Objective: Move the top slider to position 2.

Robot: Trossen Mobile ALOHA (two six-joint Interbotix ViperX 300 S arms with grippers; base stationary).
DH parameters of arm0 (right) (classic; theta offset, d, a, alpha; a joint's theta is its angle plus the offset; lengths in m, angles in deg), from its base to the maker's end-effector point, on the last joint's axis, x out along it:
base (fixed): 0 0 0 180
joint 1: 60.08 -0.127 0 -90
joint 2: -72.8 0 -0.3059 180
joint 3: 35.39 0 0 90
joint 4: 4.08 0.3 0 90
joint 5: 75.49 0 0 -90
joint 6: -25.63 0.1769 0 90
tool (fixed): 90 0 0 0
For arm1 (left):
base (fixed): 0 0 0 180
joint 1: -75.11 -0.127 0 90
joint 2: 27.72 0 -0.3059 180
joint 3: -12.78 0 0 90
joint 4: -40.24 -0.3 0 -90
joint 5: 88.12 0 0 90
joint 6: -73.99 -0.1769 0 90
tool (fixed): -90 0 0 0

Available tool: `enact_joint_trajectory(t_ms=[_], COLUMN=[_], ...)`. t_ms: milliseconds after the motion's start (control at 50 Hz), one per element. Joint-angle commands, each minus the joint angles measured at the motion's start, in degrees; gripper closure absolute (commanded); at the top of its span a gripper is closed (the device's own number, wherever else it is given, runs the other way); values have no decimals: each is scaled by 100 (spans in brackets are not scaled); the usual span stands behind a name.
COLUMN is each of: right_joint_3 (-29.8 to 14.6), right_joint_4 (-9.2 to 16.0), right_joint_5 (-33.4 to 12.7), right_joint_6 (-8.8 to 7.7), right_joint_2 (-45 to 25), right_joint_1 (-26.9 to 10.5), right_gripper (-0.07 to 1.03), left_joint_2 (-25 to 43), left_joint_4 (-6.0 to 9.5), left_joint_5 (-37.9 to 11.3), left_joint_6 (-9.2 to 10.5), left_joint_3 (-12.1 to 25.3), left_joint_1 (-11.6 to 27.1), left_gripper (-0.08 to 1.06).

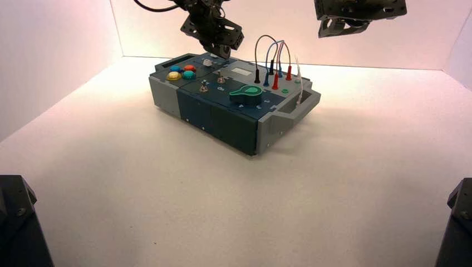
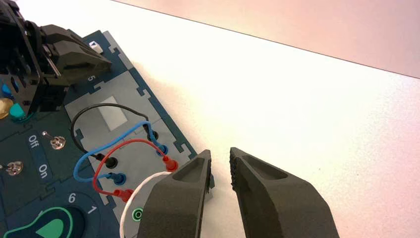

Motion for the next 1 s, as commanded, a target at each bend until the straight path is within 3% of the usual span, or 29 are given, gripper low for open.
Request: enact_joint_trajectory(t_ms=[20,500,780,1000], right_joint_3=[-62,-62,-62,-62], right_joint_4=[0,0,0,0], right_joint_5=[26,35,35,26], right_joint_6=[-9,-9,-18,-9], right_joint_2=[123,114,97,123], right_joint_1=[9,9,9,9], right_gripper=[73,73,73,73], left_joint_2=[-352,-914,-1547,-2083], left_joint_4=[0,0,0,0], left_joint_5=[18,70,220,712], left_joint_6=[-9,-9,9,35], left_joint_3=[97,-229,-1072,-1802], left_joint_1=[-9,-35,-457,-598], left_gripper=[100,100,100,100])
